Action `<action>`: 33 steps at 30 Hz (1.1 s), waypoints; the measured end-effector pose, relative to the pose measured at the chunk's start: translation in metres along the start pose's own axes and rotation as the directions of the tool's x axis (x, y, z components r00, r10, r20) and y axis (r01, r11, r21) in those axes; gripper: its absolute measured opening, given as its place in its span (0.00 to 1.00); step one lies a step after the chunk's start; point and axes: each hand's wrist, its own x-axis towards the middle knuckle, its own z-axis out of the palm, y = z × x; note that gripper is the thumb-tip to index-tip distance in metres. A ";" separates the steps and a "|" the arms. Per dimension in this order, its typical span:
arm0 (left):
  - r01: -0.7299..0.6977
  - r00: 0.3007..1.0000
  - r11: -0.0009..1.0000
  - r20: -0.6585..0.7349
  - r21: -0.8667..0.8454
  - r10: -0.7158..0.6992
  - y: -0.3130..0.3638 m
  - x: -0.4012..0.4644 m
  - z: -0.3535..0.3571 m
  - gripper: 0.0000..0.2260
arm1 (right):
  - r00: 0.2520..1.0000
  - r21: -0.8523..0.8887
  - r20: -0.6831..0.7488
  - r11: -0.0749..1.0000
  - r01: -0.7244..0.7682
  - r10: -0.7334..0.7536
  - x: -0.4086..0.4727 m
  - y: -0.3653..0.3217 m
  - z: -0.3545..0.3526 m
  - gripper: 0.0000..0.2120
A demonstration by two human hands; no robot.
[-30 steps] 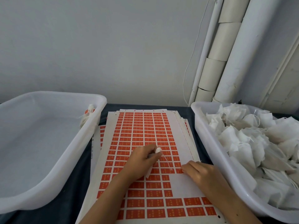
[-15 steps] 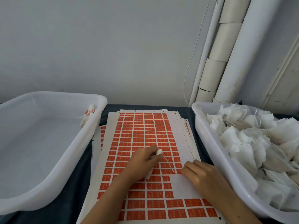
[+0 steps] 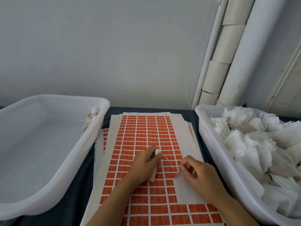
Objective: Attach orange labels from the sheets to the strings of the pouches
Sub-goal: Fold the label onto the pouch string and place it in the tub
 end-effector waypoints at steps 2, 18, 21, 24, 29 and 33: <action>0.009 1.000 0.999 -0.015 -0.033 -0.010 0.000 0.000 0.000 0.08 | 0.996 0.109 0.021 0.990 -0.086 0.084 0.003 -0.004 0.001 0.04; -0.021 0.978 0.966 -0.204 -0.259 -0.033 0.006 0.001 -0.003 0.06 | 0.876 0.357 -0.305 0.898 -0.258 0.373 0.021 -0.026 -0.006 0.10; -0.011 0.966 0.938 -0.246 -0.348 -0.080 0.007 0.001 -0.005 0.07 | 0.849 0.530 -0.346 0.830 -0.173 0.399 0.034 -0.035 -0.014 0.12; -0.004 0.952 0.925 -0.285 -0.379 -0.113 0.007 0.003 -0.004 0.06 | 0.838 0.713 -0.256 0.680 -0.172 0.481 0.049 -0.044 -0.012 0.07; 0.008 0.934 0.920 -0.327 -0.391 -0.146 0.007 0.004 -0.004 0.06 | 0.797 0.895 -0.113 0.410 -0.178 0.593 0.067 -0.059 0.007 0.06; 0.007 0.921 0.921 -0.356 -0.390 -0.157 0.005 0.005 -0.004 0.05 | 0.788 0.914 -0.120 0.378 -0.150 0.603 0.068 -0.067 0.027 0.05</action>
